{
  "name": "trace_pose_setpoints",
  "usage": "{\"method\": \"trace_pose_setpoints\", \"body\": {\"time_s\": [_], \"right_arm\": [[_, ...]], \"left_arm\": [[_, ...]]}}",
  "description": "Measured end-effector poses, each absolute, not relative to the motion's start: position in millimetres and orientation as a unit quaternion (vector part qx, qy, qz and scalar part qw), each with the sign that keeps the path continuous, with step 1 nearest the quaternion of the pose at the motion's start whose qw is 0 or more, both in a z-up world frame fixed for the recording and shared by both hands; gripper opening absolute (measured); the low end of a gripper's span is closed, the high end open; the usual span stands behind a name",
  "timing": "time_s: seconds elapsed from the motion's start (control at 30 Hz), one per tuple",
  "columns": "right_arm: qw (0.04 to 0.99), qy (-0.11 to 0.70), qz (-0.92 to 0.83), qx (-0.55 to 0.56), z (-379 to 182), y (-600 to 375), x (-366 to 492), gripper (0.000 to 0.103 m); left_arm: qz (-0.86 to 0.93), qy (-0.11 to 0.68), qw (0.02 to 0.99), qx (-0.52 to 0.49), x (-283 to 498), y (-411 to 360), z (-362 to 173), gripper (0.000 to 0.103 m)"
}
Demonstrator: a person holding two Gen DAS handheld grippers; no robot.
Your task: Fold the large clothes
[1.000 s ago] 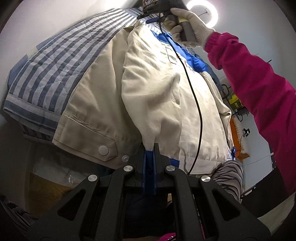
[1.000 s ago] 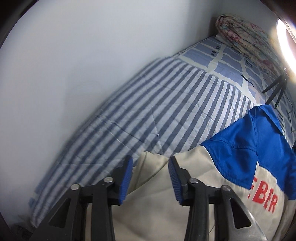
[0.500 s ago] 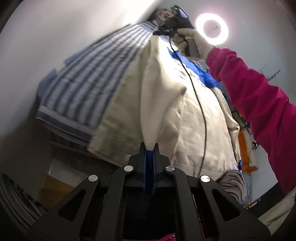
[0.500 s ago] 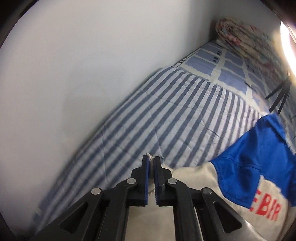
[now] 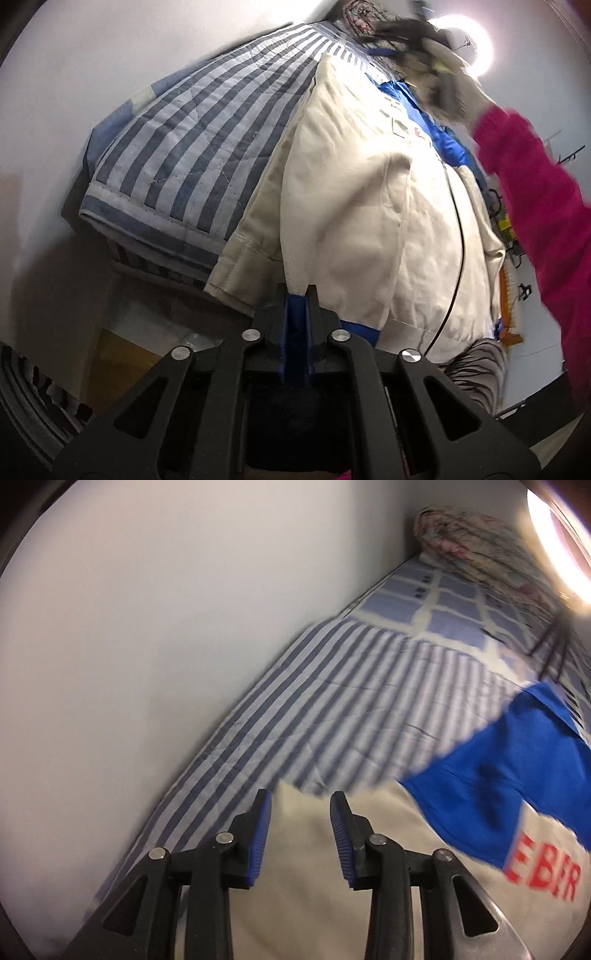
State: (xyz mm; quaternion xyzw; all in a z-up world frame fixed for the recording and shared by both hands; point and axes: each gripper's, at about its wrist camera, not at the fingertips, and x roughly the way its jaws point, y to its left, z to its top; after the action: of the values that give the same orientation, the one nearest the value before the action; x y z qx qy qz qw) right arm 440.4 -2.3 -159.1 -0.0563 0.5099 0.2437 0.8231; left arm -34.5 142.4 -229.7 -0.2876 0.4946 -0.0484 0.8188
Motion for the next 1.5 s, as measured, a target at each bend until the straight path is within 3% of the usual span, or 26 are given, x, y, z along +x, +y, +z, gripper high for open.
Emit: {"method": "trace_pose_setpoints", "body": {"time_s": [0.07,0.23,0.4,0.5,0.57,0.6,0.73,0.8,0.9,1.03,1.4,1.5], "right_arm": [[0.819,0.510,0.260,-0.041,-142,-31,415,0.040],[0.800,0.525,0.291,-0.004,-128,-95,322,0.046],[0.746,0.583,0.318,0.047,-172,-123,213,0.047],[0.718,0.607,0.333,0.070,-205,-116,167,0.061],[0.708,0.617,0.335,0.072,-223,-110,148,0.061],[0.704,0.623,0.333,0.071,-233,-105,140,0.058],[0.688,0.637,0.340,0.076,-255,-88,125,0.012],[0.701,0.623,0.340,0.069,-247,-82,122,0.006],[0.712,0.621,0.329,0.006,-242,-67,113,0.010],[0.726,0.608,0.320,-0.014,-225,-69,102,0.028],[0.765,0.555,0.323,0.033,-192,-91,94,0.031],[0.769,0.553,0.321,0.020,-196,-77,103,0.031]], "left_arm": [[-0.048,0.486,0.823,-0.289,-36,147,-224,0.023],[-0.041,0.463,0.832,-0.304,-47,161,-208,0.023],[-0.043,0.452,0.836,-0.308,-49,170,-202,0.023],[-0.044,0.455,0.835,-0.306,-47,170,-202,0.023],[-0.045,0.456,0.835,-0.305,-43,170,-203,0.023],[-0.044,0.455,0.834,-0.307,-43,172,-203,0.023],[-0.042,0.457,0.827,-0.325,-36,178,-209,0.025],[-0.044,0.460,0.821,-0.334,-30,182,-214,0.033],[-0.053,0.465,0.809,-0.356,-18,188,-222,0.048],[-0.035,0.473,0.798,-0.373,-4,195,-237,0.049],[-0.053,0.486,0.773,-0.404,4,196,-259,0.049],[-0.049,0.483,0.784,-0.386,2,192,-255,0.031]]}}
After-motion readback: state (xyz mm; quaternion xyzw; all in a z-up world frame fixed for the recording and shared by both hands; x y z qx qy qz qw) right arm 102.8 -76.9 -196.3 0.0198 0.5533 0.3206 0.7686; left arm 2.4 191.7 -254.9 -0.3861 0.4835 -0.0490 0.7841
